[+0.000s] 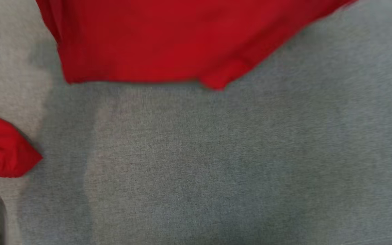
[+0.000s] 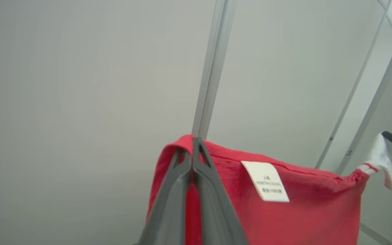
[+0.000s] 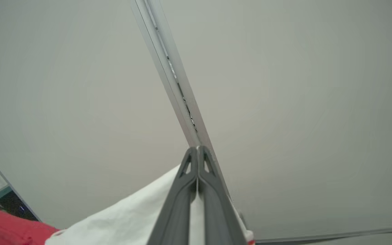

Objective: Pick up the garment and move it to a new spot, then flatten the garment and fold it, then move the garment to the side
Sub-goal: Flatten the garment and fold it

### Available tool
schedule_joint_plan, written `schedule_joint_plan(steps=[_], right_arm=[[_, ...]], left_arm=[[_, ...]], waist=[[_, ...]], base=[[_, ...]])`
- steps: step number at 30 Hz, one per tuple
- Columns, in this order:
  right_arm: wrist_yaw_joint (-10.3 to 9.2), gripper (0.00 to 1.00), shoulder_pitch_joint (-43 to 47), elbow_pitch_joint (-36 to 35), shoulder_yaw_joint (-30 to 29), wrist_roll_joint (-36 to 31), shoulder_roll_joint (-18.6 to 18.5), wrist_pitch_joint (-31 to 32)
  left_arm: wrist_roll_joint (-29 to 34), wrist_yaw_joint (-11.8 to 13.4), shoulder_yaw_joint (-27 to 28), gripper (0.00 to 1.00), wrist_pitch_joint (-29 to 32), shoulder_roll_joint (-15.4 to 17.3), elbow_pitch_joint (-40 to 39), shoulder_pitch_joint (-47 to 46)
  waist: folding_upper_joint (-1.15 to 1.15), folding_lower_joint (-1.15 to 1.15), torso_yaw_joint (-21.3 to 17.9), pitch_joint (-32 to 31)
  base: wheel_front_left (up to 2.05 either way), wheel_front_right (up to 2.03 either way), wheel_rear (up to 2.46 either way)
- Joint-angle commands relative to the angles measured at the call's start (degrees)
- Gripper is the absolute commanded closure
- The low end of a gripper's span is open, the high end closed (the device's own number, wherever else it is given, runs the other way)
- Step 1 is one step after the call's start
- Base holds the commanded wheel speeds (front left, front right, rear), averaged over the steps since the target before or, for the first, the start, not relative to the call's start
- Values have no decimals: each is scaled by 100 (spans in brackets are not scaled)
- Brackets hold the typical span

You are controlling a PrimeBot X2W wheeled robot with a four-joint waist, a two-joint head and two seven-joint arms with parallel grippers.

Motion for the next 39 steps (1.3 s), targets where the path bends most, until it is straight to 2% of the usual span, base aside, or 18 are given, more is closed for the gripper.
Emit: schedule_joint_plan(steps=[1,2,3,5,6,11,15,19,21,25,30,34,39], right_arm=[[3,100,-894,593,85,-350,313,-135],[3,100,-894,593,85,-350,313,-135],[3,100,-1813,1130,62,-680,531,-423],[3,100,-2600,1658,-23,-954,670,-869],[3,100,-2600,1658,-23,-954,670,-869],[3,100,-3745,2661,-100,-1240,841,-2096],[3,100,-3750,3117,102,-1091,781,-2446],[3,100,-3021,3251,515,-688,549,-2546],[3,100,-2493,3213,750,-437,388,-2595],[3,100,-1241,2936,1092,171,102,-2814],[3,100,397,2408,1332,883,-289,-3044],[3,100,1864,2055,1420,1208,-609,-3135],[3,100,3634,1737,1477,1537,-716,-3124]], left_arm=[[314,-89,-109,100,-381,6,852,-854],[314,-89,-109,100,-381,6,852,-854],[595,-183,-237,100,-840,18,1623,-1661],[860,-229,-259,100,-1484,18,2190,-2376],[860,-229,-259,100,-1484,18,2190,-2376],[1296,-317,-380,100,-3146,-72,3539,-3411],[1269,-415,-702,100,-3805,-108,4382,-3570],[1041,-428,-1350,100,-4081,-73,4818,-2990],[837,-427,-1666,100,-4157,56,4882,-2651],[391,-429,-1983,100,-4356,228,4787,-1649],[31,-429,-2083,100,-4432,388,4212,-285],[172,-429,-1994,100,-4436,299,3463,1116],[223,-384,-1837,100,-4435,122,2750,3080]], waist=[[0,0,121,763],[0,0,121,763],[0,0,146,971],[0,0,170,1154],[0,0,170,1154],[0,0,177,1275],[0,0,143,1329],[0,0,113,1322],[0,0,100,1317],[0,0,89,1176],[0,0,167,842],[0,0,333,278],[0,0,395,-535]], base=[[0,0,0],[0,0,0],[0,0,0],[0,0,0],[0,0,0],[0,0,0],[0,0,0],[0,0,0],[0,0,0],[0,0,0],[0,0,0],[0,0,0],[0,0,0]])
